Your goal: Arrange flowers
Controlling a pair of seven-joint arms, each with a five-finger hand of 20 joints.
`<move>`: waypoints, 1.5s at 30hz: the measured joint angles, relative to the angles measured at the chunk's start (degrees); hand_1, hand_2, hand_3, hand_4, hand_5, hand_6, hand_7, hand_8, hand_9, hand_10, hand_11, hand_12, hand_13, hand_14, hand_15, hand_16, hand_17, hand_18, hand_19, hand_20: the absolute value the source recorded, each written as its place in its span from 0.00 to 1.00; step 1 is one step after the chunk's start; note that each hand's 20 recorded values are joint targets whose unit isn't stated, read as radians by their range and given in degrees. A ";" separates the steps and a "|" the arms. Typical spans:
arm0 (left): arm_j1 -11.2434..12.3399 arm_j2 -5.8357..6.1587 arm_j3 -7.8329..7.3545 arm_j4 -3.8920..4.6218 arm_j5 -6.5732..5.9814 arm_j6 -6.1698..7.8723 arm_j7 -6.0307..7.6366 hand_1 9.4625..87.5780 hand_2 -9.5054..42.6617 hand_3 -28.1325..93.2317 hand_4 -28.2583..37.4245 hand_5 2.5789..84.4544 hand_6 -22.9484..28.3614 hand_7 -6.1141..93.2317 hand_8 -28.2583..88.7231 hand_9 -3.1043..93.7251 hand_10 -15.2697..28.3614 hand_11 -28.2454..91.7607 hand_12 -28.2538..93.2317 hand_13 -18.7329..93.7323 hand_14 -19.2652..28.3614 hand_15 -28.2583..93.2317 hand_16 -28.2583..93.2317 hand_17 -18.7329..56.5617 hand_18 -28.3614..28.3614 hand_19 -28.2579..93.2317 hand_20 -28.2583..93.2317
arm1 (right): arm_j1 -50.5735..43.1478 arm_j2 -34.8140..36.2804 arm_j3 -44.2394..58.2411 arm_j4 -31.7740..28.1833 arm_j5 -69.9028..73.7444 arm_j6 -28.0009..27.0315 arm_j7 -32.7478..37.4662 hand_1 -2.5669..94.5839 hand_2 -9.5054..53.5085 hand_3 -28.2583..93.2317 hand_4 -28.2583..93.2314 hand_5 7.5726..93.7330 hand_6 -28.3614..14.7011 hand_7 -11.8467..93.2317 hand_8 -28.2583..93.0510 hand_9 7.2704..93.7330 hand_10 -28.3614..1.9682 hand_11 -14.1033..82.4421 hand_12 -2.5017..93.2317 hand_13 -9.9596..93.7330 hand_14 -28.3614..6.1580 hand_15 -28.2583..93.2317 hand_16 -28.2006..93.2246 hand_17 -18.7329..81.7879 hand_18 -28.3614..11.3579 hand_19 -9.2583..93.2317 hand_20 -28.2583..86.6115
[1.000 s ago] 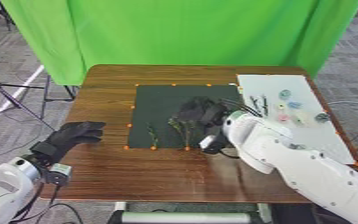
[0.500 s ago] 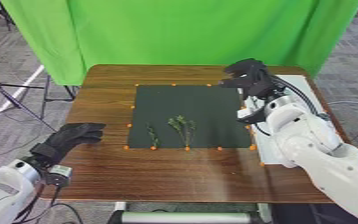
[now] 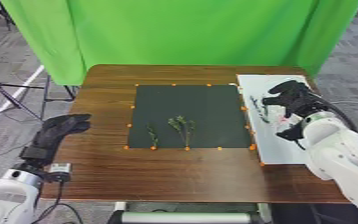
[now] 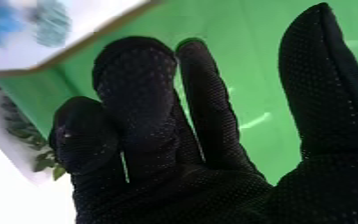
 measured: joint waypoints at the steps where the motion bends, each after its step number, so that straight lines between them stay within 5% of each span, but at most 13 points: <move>1: 0.01 0.28 0.32 0.03 -0.11 1.49 0.91 0.19 0.14 0.75 0.05 0.56 0.56 0.20 0.20 0.52 0.73 0.41 0.34 0.49 0.81 0.40 0.23 0.31 0.76 0.37 0.36 | 0.26 0.11 -1.09 0.20 -0.28 0.00 0.42 0.34 0.00 0.74 0.13 0.56 0.61 0.22 0.20 0.61 0.40 0.24 0.22 0.92 0.65 0.70 0.47 0.75 0.33 1.00 0.64; 5: -0.21 1.49 1.11 0.06 -1.05 6.63 4.26 0.20 0.12 0.75 0.07 0.55 0.56 0.20 0.19 0.51 0.73 0.40 0.33 0.49 0.80 0.39 0.23 0.32 0.76 0.37 0.36 | 3.22 0.32 -6.85 1.25 -1.01 -0.51 1.75 0.34 0.00 0.74 0.13 0.56 0.61 0.22 0.20 0.62 0.39 0.24 0.23 0.93 0.65 0.70 0.47 0.76 0.33 1.00 0.65; 8: -0.59 2.00 0.81 -0.04 -1.80 7.45 4.91 0.20 0.12 0.75 0.07 0.55 0.55 0.20 0.19 0.51 0.73 0.40 0.33 0.49 0.81 0.39 0.23 0.32 0.76 0.37 0.36 | 5.25 0.17 -8.91 1.78 -1.09 -1.42 1.88 0.35 0.00 0.73 0.13 0.56 0.61 0.22 0.20 0.63 0.40 0.24 0.23 0.93 0.65 0.70 0.47 0.76 0.33 1.00 0.66; 18: -0.97 1.91 -1.30 -0.58 -2.33 5.56 4.01 0.20 0.13 0.75 0.06 0.55 0.55 0.20 0.19 0.53 0.73 0.41 0.34 0.51 0.82 0.41 0.23 0.31 0.76 0.37 0.36 | 8.91 0.04 -10.46 3.45 -2.46 -2.86 2.08 0.36 0.00 0.73 0.13 0.56 0.62 0.22 0.20 0.62 0.40 0.24 0.23 0.93 0.66 0.71 0.46 0.76 0.34 1.00 0.67; 34: -1.60 1.78 -0.59 -0.50 -2.22 2.77 2.95 0.20 0.14 0.75 0.07 0.56 0.55 0.20 0.19 0.53 0.73 0.41 0.34 0.51 0.83 0.42 0.23 0.31 0.77 0.37 0.36 | 15.03 -0.86 -18.55 9.69 -2.79 -4.56 2.66 0.37 0.00 0.74 0.13 0.57 0.62 0.23 0.20 0.62 0.40 0.24 0.23 0.93 0.67 0.71 0.46 0.76 0.34 1.00 0.67; 45: -2.31 1.75 -0.40 -0.24 -2.17 0.52 1.59 0.20 0.14 0.74 0.07 0.55 0.56 0.20 0.20 0.53 0.73 0.41 0.34 0.51 0.83 0.42 0.23 0.30 0.77 0.37 0.36 | 15.31 -1.18 -19.75 10.54 -2.91 -5.45 3.55 0.47 0.00 0.74 0.12 0.62 0.59 0.27 0.20 0.67 0.43 0.27 0.24 0.93 0.69 0.71 0.46 0.77 0.37 1.00 0.68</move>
